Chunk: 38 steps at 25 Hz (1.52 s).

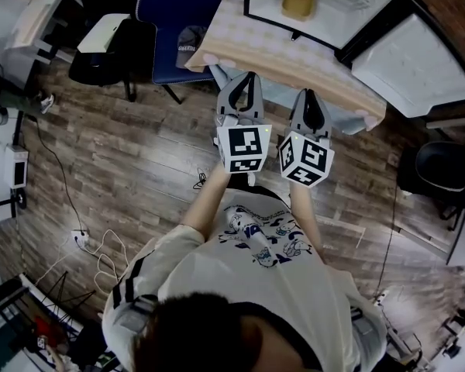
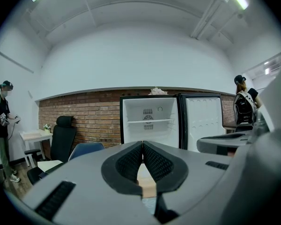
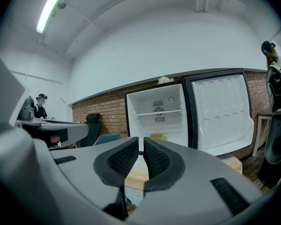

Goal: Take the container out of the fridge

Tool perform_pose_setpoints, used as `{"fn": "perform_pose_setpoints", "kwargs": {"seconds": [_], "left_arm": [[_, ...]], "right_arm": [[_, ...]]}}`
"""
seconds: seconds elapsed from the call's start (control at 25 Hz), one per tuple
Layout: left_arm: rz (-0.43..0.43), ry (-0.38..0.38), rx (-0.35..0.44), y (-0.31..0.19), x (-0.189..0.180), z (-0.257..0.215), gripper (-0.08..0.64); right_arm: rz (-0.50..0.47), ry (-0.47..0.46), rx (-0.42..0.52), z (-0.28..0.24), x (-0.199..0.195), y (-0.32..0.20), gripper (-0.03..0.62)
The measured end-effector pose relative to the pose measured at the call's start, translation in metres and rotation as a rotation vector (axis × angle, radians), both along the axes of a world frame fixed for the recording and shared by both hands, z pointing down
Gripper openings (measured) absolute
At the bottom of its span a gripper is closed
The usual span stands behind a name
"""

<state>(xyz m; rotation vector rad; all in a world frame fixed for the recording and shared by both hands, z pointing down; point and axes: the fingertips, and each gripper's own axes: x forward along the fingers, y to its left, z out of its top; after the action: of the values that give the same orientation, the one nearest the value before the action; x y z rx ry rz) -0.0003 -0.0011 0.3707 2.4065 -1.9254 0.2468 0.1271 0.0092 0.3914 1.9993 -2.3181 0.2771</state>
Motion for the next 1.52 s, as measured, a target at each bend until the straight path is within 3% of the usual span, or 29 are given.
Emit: {"fn": "perform_pose_setpoints", "kwargs": {"seconds": [0.88, 1.52], "left_arm": [[0.108, 0.004, -0.004, -0.170, 0.025, 0.002, 0.018], [0.188, 0.002, -0.023, -0.252, 0.030, 0.013, 0.018]], "right_arm": [[0.091, -0.002, -0.007, 0.002, 0.020, -0.160, 0.051], [0.161, -0.033, -0.032, 0.016, 0.020, -0.234, 0.051]]}}
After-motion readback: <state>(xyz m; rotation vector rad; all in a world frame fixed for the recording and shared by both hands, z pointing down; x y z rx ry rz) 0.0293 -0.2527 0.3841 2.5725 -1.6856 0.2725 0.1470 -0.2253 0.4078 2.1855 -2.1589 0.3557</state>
